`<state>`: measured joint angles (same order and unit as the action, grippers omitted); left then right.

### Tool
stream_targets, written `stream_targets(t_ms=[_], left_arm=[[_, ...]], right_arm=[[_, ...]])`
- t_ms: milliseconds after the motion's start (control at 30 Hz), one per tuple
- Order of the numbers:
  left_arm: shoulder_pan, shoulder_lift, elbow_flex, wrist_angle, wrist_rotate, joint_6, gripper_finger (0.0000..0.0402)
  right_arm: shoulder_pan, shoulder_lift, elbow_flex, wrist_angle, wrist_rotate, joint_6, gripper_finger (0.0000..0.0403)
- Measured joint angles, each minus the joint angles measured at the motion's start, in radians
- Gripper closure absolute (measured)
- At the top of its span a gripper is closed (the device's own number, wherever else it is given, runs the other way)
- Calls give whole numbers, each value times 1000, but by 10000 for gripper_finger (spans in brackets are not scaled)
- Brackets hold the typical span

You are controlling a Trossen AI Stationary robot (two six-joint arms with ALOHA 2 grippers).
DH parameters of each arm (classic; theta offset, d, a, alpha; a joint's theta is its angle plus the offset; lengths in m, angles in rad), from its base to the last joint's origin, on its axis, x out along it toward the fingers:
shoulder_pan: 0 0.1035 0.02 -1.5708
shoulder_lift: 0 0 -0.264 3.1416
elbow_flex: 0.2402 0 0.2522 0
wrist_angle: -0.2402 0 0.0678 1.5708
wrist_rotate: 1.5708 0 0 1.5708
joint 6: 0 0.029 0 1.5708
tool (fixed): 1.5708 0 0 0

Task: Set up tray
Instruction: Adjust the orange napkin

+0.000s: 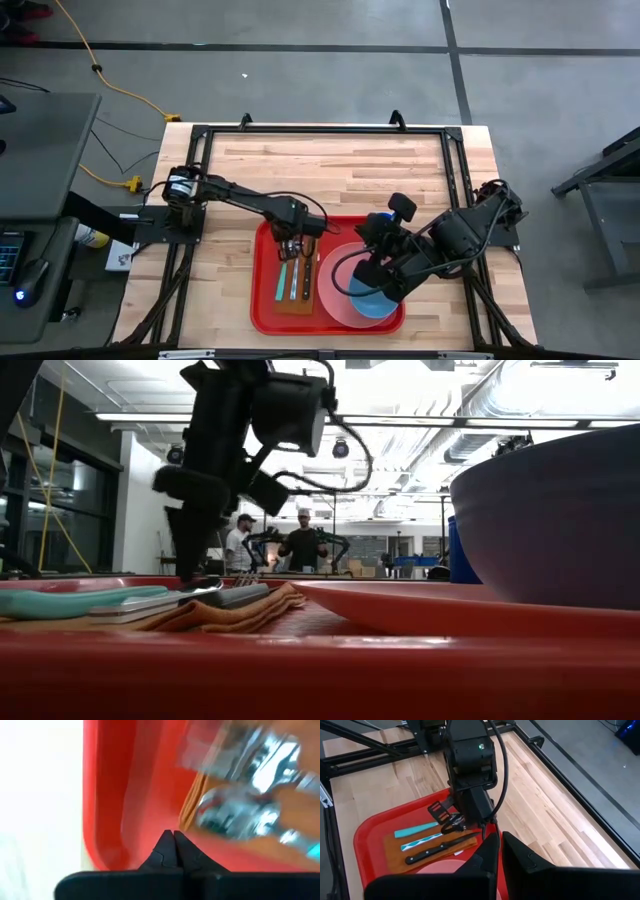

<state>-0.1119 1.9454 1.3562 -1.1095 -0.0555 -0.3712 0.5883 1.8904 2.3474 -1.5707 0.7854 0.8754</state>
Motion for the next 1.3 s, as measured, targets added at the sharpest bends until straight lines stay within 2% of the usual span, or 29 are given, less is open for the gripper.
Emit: stream_targets(t_ms=[367,633,900,1300], left_arm=[[1,-12,-4,74,69,28,388],[0,-11,-9,94,66,27,391],[1,-21,-132,185,97,-17,393],[-7,-48,-148,89,57,-71,388]], right_arm=[[-1,0,0,0,1,-2,403],[-1,0,0,0,-2,-1,403],[-1,0,0,0,-3,5,403],[-1,0,0,0,-3,-3,403]])
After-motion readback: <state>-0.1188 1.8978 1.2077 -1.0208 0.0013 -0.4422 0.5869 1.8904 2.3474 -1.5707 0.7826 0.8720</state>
